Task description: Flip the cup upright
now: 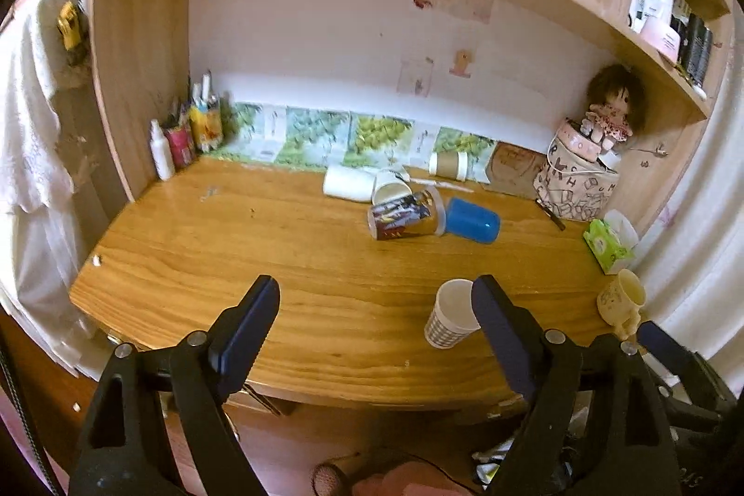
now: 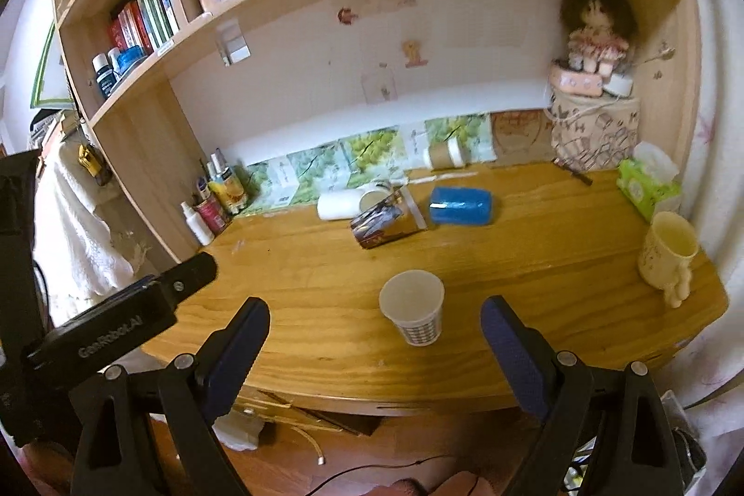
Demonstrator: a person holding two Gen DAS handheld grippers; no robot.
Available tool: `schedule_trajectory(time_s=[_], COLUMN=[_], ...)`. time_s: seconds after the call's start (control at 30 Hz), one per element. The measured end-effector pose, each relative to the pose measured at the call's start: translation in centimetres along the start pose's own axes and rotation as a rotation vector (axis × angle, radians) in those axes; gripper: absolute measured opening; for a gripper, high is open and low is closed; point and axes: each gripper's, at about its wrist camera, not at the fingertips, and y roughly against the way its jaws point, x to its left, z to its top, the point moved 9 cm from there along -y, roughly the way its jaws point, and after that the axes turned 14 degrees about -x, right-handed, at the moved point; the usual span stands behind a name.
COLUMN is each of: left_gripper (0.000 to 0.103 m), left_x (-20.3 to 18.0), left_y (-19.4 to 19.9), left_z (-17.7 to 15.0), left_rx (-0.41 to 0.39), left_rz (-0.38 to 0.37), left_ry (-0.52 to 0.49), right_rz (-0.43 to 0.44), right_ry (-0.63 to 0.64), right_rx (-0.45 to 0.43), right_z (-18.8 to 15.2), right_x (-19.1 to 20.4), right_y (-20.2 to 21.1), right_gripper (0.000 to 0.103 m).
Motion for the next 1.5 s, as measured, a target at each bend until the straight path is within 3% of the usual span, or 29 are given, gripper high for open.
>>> schedule_trajectory(time_s=[0.13, 0.17, 0.2, 0.3, 0.7, 1.5], left_gripper=[0.098, 0.100, 0.101, 0.102, 0.102, 0.102], left_x=[0.1, 0.2, 0.3, 0.6, -0.1, -1.1], left_y=[1.4, 1.8, 2.1, 2.9, 4.4, 6.1], left_z=[0.0, 0.0, 0.0, 0.3, 1.5, 2.2], left_rx=[-0.042, -0.053, -0.063, -0.094, -0.178, -0.261], left_rz=[0.048, 0.057, 0.061, 0.079, 0.064, 0.073], left_ry=[-0.056, -0.063, -0.064, -0.072, -0.084, -0.122], right_rz=[0.003, 0.002, 0.002, -0.006, -0.051, -0.016], right_ry=[-0.008, -0.010, -0.009, 0.003, 0.007, -0.008], right_rx=[-0.055, -0.066, -0.072, -0.091, -0.136, -0.168], right_z=[0.1, 0.1, 0.1, 0.0, 0.4, 0.8], right_x=[0.4, 0.5, 0.6, 0.9, 0.5, 0.8], right_y=[1.5, 1.8, 2.1, 2.8, 4.3, 5.0], right_gripper=[0.093, 0.095, 0.103, 0.103, 0.103, 0.103])
